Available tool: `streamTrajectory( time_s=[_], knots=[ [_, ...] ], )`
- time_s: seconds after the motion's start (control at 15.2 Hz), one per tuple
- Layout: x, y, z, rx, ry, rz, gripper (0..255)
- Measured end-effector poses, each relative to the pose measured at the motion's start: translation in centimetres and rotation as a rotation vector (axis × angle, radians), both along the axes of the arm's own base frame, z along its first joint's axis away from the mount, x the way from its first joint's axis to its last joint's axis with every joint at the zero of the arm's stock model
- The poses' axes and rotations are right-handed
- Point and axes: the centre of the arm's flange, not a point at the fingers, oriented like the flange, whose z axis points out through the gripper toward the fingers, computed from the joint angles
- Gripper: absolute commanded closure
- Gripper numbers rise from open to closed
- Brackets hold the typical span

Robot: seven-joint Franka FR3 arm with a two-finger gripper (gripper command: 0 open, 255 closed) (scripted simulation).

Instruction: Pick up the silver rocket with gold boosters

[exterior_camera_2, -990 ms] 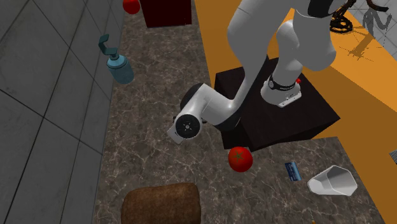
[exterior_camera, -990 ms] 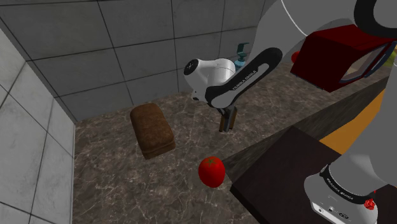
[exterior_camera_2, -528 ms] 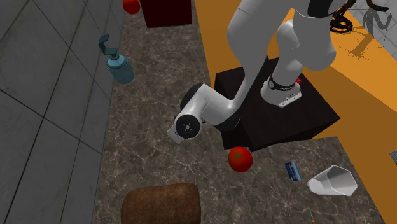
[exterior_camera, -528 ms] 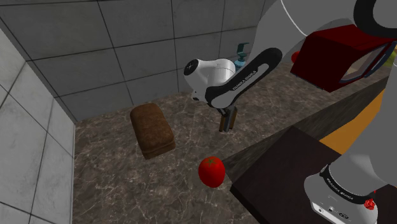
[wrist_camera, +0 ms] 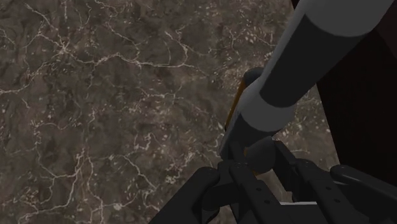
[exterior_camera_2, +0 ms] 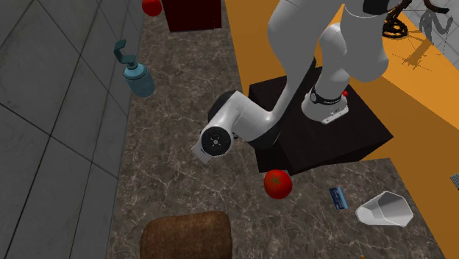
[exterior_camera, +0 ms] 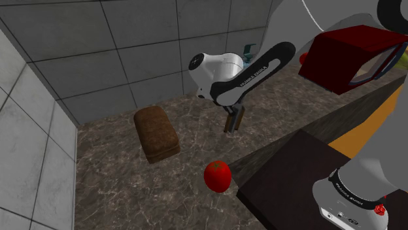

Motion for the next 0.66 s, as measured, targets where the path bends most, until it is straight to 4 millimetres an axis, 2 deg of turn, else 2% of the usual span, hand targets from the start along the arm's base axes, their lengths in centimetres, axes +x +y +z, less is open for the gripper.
streamTrajectory(
  time_s=[0.66],
  knots=[
    [-0.1, 0.1, 5.1, 0.000, 0.000, 0.000, 255]
  ],
)
